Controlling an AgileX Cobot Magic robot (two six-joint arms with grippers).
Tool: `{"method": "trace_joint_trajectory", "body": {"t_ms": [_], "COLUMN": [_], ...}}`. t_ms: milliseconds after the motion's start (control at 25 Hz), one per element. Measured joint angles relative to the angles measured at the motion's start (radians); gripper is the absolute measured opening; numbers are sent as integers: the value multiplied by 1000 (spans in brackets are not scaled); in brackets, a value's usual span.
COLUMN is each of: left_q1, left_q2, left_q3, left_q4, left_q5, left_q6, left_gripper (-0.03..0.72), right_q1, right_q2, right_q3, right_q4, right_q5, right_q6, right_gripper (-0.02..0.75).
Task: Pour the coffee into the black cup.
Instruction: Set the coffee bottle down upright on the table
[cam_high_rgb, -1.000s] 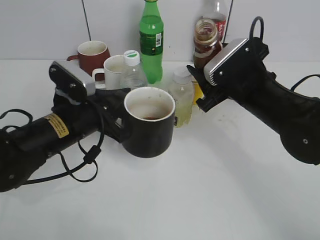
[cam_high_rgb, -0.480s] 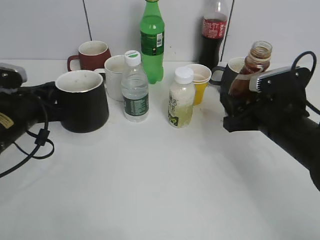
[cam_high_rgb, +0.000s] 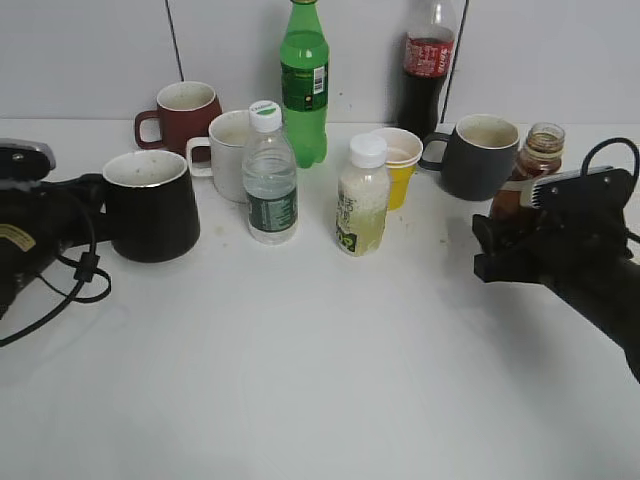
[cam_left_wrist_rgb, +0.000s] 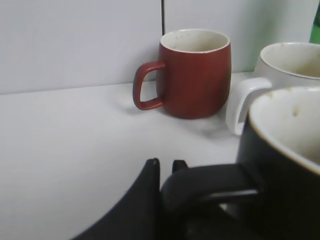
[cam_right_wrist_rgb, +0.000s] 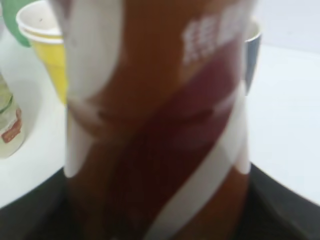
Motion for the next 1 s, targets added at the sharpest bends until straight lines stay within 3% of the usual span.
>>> {"method": "trace_joint_trajectory", "body": {"t_ms": [320,720,1000], "left_q1": [5,6,5], "left_q2": [144,217,210], "left_q3": [-150,-201,-162], "left_q4": [-22,-26,-26], "left_q5": [0,-42,-47], "left_q6": [0,-5,-8], "left_gripper": [43,52,257], "right_q1": [0,0,0], "right_q2": [24,24,24], "right_q3": [-18,-20,-60], "right_q4": [-34,-38,-39], "right_q5": [-7,-7,-3], "right_q6": [1,3,3], "right_gripper": [504,503,503]}}
